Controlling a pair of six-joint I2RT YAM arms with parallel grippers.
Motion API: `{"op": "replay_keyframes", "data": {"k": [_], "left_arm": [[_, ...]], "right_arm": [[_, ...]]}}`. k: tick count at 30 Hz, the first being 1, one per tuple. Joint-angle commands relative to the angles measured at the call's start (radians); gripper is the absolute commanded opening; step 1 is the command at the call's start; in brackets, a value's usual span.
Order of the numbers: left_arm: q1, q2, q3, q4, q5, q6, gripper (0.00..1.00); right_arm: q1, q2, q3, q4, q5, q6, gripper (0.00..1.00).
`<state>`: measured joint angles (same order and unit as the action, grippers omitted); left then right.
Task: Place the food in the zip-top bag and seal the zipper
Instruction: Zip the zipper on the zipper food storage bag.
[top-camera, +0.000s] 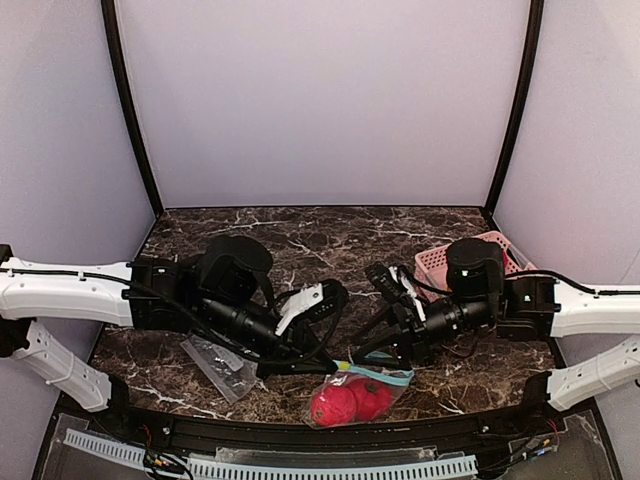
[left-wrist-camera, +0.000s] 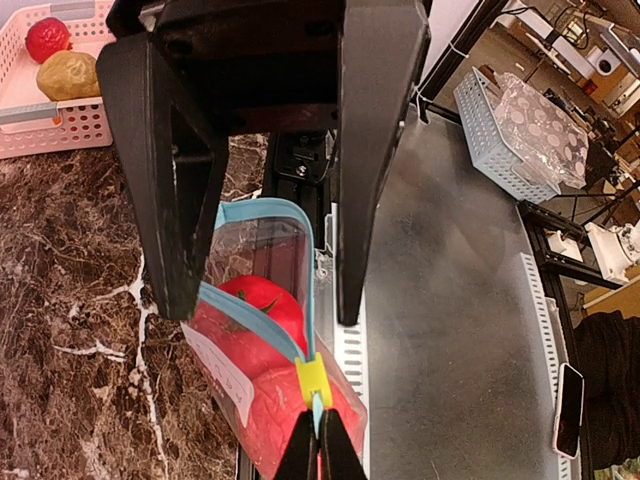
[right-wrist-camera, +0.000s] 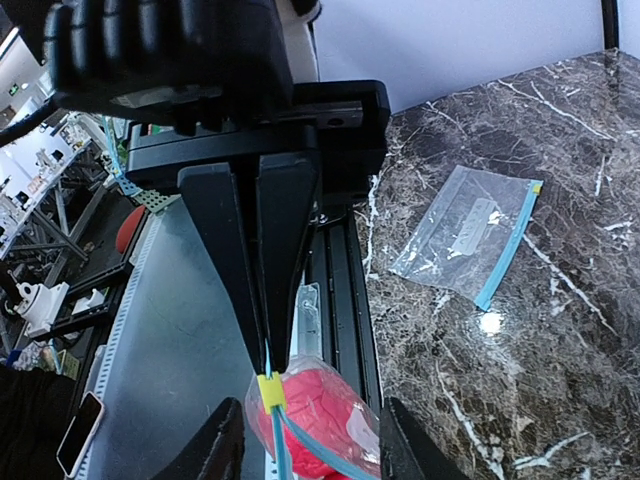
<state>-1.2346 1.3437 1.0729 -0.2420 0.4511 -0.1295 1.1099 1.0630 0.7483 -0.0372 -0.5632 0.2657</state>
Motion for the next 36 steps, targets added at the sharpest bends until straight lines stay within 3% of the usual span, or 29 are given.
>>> {"op": "replay_keyframes", "data": {"k": [1, 16, 25, 36], "left_arm": [[0.009, 0.000, 0.036, -0.013, 0.032, -0.002, 0.01], [0.027, -0.039, -0.011, 0.059, 0.059, -0.035, 0.01], [0.039, -0.053, -0.026, 0.042, 0.014, -0.032, 0.01], [0.124, -0.113, -0.058, -0.030, -0.130, -0.032, 0.01]], "right_arm": [[0.040, 0.050, 0.014, 0.104, 0.005, 0.007, 0.43], [0.058, 0.110, -0.005, 0.134, -0.027, 0.029, 0.25], [0.058, 0.101, -0.006, 0.115, -0.012, 0.030, 0.00], [0.055, 0.046, -0.044, 0.039, 0.069, 0.024, 0.00]]}}
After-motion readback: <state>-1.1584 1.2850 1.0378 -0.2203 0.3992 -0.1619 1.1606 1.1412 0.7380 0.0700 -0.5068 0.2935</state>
